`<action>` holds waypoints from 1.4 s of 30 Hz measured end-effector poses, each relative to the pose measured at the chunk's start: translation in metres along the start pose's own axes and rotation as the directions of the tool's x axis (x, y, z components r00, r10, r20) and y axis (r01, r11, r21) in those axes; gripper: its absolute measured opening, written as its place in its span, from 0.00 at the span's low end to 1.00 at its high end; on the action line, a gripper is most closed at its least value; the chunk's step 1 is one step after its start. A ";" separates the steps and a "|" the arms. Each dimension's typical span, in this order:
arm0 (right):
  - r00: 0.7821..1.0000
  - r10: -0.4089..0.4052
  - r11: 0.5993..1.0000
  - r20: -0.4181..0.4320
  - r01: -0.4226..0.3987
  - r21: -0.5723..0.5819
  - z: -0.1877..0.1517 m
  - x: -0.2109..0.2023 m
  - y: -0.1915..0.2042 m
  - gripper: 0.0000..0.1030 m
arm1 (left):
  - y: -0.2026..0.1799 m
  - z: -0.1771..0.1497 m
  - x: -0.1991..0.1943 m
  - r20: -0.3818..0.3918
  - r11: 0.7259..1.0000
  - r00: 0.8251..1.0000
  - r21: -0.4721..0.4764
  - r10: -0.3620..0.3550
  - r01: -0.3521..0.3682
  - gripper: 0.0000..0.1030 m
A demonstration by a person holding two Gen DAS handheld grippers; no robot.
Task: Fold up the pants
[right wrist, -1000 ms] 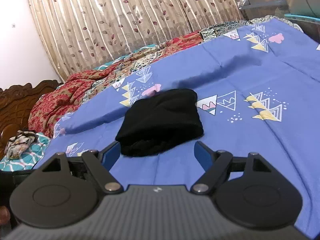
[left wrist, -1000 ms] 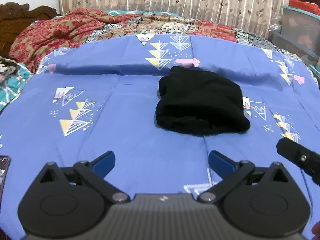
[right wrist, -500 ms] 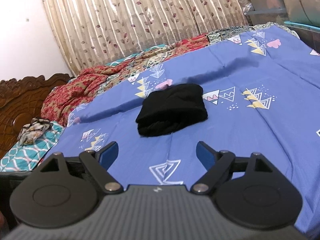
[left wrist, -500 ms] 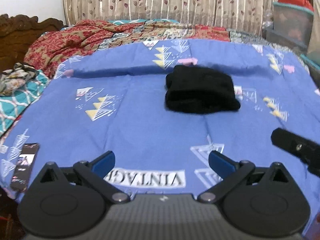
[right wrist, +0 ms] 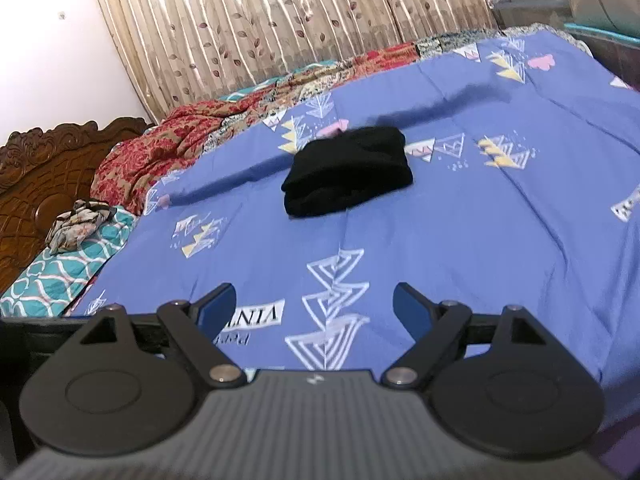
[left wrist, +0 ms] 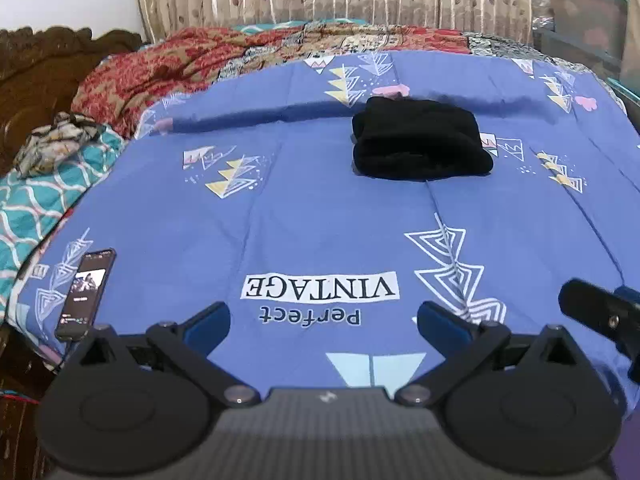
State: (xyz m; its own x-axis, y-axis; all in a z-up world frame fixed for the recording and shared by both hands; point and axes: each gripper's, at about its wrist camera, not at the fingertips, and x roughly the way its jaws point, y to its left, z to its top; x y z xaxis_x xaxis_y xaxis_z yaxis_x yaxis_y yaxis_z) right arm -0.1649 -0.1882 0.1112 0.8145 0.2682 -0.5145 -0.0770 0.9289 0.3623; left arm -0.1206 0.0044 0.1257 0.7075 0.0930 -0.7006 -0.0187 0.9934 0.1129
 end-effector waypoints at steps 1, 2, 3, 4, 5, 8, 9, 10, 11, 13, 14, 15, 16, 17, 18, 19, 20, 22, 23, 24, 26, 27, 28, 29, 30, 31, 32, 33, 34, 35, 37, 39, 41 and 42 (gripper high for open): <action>1.000 -0.001 1.000 -0.007 0.001 0.003 -0.003 -0.002 -0.001 0.85 | 0.000 -0.002 -0.002 0.002 1.000 1.000 0.008 0.001 -0.001 1.00; 1.000 -0.001 1.000 -0.012 0.001 0.005 -0.005 -0.003 -0.001 0.85 | -0.001 -0.004 -0.003 0.001 1.000 1.000 0.016 0.004 -0.004 1.00; 1.000 -0.001 1.000 -0.017 0.001 0.006 -0.008 -0.004 -0.001 0.85 | -0.003 -0.007 -0.004 0.000 1.000 1.000 0.024 0.010 -0.010 1.00; 1.000 -0.003 1.000 -0.022 0.003 0.006 -0.010 -0.005 -0.001 0.85 | -0.004 -0.009 -0.005 0.002 0.999 1.000 0.031 0.018 -0.018 1.00; 1.000 -0.005 1.000 -0.027 0.005 0.004 -0.012 -0.005 -0.001 0.85 | -0.006 -0.010 -0.006 0.005 0.999 1.000 0.040 0.025 -0.025 1.00; 0.999 -0.006 1.000 -0.039 0.006 0.001 -0.015 -0.006 -0.002 0.85 | -0.010 -0.015 -0.005 0.005 0.997 0.999 0.061 0.041 -0.041 1.00; 0.999 -0.006 1.000 -0.039 0.006 0.005 -0.016 -0.006 -0.002 0.85 | -0.011 -0.017 -0.004 -0.002 0.997 0.999 0.063 0.040 -0.040 1.00; 0.999 -0.005 1.000 -0.040 0.005 0.008 -0.016 -0.006 -0.003 0.85 | -0.012 -0.018 -0.003 -0.011 0.997 0.999 0.064 0.038 -0.037 1.00; 0.999 -0.005 1.000 -0.040 0.005 0.010 -0.016 -0.005 -0.003 0.85 | -0.013 -0.020 -0.002 -0.023 0.997 0.999 0.064 0.034 -0.032 1.00; 0.999 -0.005 1.000 -0.038 0.006 0.015 -0.015 -0.004 -0.004 0.85 | -0.014 -0.023 0.001 -0.051 0.998 0.998 0.061 0.027 -0.024 1.00; 0.999 -0.005 1.000 -0.037 0.005 0.018 -0.014 -0.004 -0.004 0.86 | -0.014 -0.024 0.003 -0.067 0.998 0.997 0.058 0.025 -0.022 1.00; 0.999 -0.004 1.000 -0.036 0.005 0.021 -0.014 -0.003 -0.004 0.86 | -0.014 -0.025 0.003 -0.080 0.998 0.997 0.054 0.022 -0.018 1.00; 0.999 -0.003 1.000 -0.035 0.004 0.023 -0.013 -0.003 -0.006 0.86 | -0.013 -0.026 0.003 -0.095 0.999 0.995 0.045 0.014 -0.009 1.00; 0.999 -0.002 1.000 -0.033 0.003 0.024 -0.013 -0.003 -0.005 0.86 | -0.012 -0.027 0.004 -0.113 1.000 0.994 0.031 0.000 0.003 1.00; 0.999 -0.002 1.000 -0.033 0.003 0.023 -0.013 -0.003 -0.005 0.86 | -0.010 -0.028 0.004 -0.127 1.000 0.992 0.019 -0.010 0.012 1.00; 0.999 -0.003 1.000 -0.035 0.004 0.021 -0.014 -0.003 -0.004 0.86 | -0.008 -0.029 0.005 -0.144 1.000 0.989 0.006 -0.019 0.020 1.00; 0.999 -0.003 1.000 -0.039 0.004 0.021 -0.015 -0.003 -0.004 0.86 | -0.008 -0.031 0.006 -0.161 1.000 0.986 -0.005 -0.028 0.028 1.00; 0.999 -0.003 1.000 -0.044 0.004 0.022 -0.016 -0.004 -0.004 0.86 | -0.008 -0.034 0.007 -0.182 0.999 0.982 -0.012 -0.043 0.042 1.00; 0.999 -0.004 1.000 -0.045 0.005 0.020 -0.017 -0.004 -0.004 0.86 | -0.008 -0.036 0.007 -0.188 0.999 0.981 -0.007 -0.045 0.044 1.00; 0.999 -0.006 1.000 -0.047 0.007 0.019 -0.017 -0.004 -0.003 0.86 | -0.009 -0.038 0.007 -0.191 0.999 0.981 -0.002 -0.044 0.044 1.00; 0.999 -0.007 1.000 -0.048 0.008 0.018 -0.017 -0.004 -0.003 0.86 | -0.011 -0.040 0.006 -0.196 0.999 0.980 0.009 -0.048 0.051 1.00; 0.999 -0.007 1.000 -0.048 0.008 0.017 -0.017 -0.004 -0.003 0.86 | -0.012 -0.040 0.006 -0.198 0.998 0.979 0.013 -0.052 0.056 1.00; 0.999 -0.007 1.000 -0.047 0.008 0.018 -0.017 -0.004 -0.003 0.86 | -0.013 -0.040 0.006 -0.200 0.998 0.978 0.017 -0.056 0.061 1.00; 0.999 -0.007 1.000 -0.047 0.008 0.018 -0.017 -0.004 -0.003 0.86 | -0.014 -0.039 0.006 -0.201 0.998 0.978 0.018 -0.058 0.063 1.00; 0.999 -0.008 1.000 -0.048 0.009 0.018 -0.018 -0.004 -0.003 0.86 | -0.014 -0.039 0.006 -0.201 0.998 0.978 0.018 -0.059 0.064 1.00; 0.999 -0.008 1.000 -0.049 0.009 0.020 -0.017 -0.004 -0.003 0.86 | -0.014 -0.039 0.006 -0.203 0.998 0.977 0.019 -0.058 0.063 1.00; 0.999 -0.009 1.000 -0.051 0.010 0.022 -0.017 -0.004 -0.003 0.86 | -0.014 -0.039 0.007 -0.207 0.998 0.977 0.019 -0.058 0.063 1.00; 0.999 -0.009 1.000 -0.053 0.011 0.024 -0.018 -0.003 -0.003 0.86 | -0.013 -0.039 0.008 -0.211 0.998 0.976 0.018 -0.059 0.064 1.00; 0.998 -0.010 1.000 -0.056 0.011 0.027 -0.017 -0.002 -0.004 0.86 | -0.013 -0.039 0.009 -0.217 0.998 0.974 0.016 -0.060 0.064 1.00; 0.998 -0.010 1.000 -0.059 0.012 0.029 -0.018 -0.002 -0.003 0.86 | -0.013 -0.040 0.009 -0.221 0.998 0.973 0.015 -0.061 0.066 1.00; 0.998 -0.009 0.999 -0.063 0.011 0.032 -0.018 -0.002 -0.004 0.86 | -0.014 -0.040 0.011 -0.226 0.998 0.972 0.015 -0.061 0.066 1.00; 0.998 -0.010 0.999 -0.062 0.012 0.031 -0.018 -0.001 -0.004 0.86 | -0.014 -0.041 0.011 -0.230 0.998 0.971 0.015 -0.062 0.068 1.00; 0.998 -0.011 0.999 -0.062 0.013 0.032 -0.018 -0.001 -0.004 0.86 | -0.015 -0.042 0.011 -0.232 0.997 0.971 0.018 -0.063 0.069 1.00; 0.998 -0.012 0.999 -0.062 0.014 0.033 -0.018 -0.001 -0.005 0.86 | -0.015 -0.042 0.011 -0.231 0.997 0.971 0.020 -0.062 0.069 1.00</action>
State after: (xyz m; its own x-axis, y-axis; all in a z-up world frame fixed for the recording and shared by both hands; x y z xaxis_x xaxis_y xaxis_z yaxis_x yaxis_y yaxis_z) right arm -0.1758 -0.1883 0.0967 0.7778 0.2728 -0.5662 -0.0465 0.9234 0.3810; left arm -0.1421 -0.0067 0.0865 0.5247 0.0439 -0.8502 0.0440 0.9959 0.0786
